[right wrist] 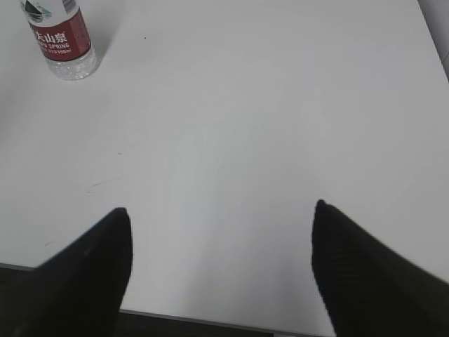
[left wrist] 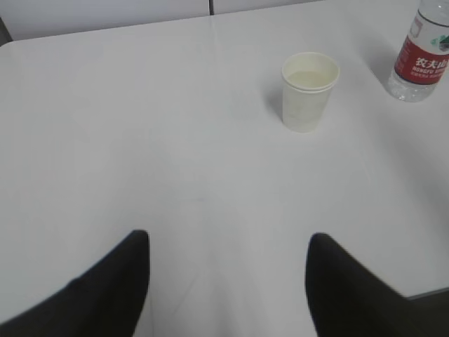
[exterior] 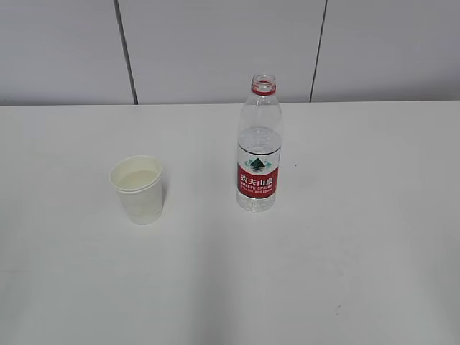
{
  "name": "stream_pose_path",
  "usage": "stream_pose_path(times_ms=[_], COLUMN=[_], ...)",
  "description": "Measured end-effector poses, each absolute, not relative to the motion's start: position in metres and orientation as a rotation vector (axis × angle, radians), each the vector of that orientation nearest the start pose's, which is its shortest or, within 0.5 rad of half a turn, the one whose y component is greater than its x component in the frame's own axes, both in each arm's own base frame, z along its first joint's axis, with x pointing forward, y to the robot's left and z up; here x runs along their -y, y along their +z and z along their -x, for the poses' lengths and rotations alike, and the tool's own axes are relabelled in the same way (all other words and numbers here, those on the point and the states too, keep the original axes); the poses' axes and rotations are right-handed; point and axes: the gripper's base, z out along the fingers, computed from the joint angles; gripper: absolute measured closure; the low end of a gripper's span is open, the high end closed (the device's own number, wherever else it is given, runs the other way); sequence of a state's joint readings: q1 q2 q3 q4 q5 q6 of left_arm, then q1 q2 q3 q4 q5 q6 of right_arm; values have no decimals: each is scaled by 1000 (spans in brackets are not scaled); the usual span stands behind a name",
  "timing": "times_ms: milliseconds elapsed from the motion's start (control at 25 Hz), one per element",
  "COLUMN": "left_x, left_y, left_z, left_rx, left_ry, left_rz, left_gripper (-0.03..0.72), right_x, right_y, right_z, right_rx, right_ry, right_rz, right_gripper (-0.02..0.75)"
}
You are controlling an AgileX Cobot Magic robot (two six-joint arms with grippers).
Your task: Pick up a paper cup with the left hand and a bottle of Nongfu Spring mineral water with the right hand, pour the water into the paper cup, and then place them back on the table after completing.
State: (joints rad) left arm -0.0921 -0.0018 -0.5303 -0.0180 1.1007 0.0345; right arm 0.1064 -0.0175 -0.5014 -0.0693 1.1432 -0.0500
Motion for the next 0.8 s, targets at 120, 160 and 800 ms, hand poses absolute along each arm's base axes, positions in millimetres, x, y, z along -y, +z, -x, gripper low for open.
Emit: stream_pose_path(times_ms=[120,160,800], left_x=[1,1,1], left_y=[282,282,282], left_z=[11,11,11], left_rx=[-2048,-2048,-2048], left_ry=[-58,-58,-59], left_rz=[-132,-132,-132], left_gripper=[251,251,251], right_x=[7,7,7], right_y=[271,271,271], right_z=[11,11,11], right_rx=[-2100,-2100,-2100], right_ry=[-49,-49,-49], right_rz=[156,156,156], right_gripper=[150,150,150])
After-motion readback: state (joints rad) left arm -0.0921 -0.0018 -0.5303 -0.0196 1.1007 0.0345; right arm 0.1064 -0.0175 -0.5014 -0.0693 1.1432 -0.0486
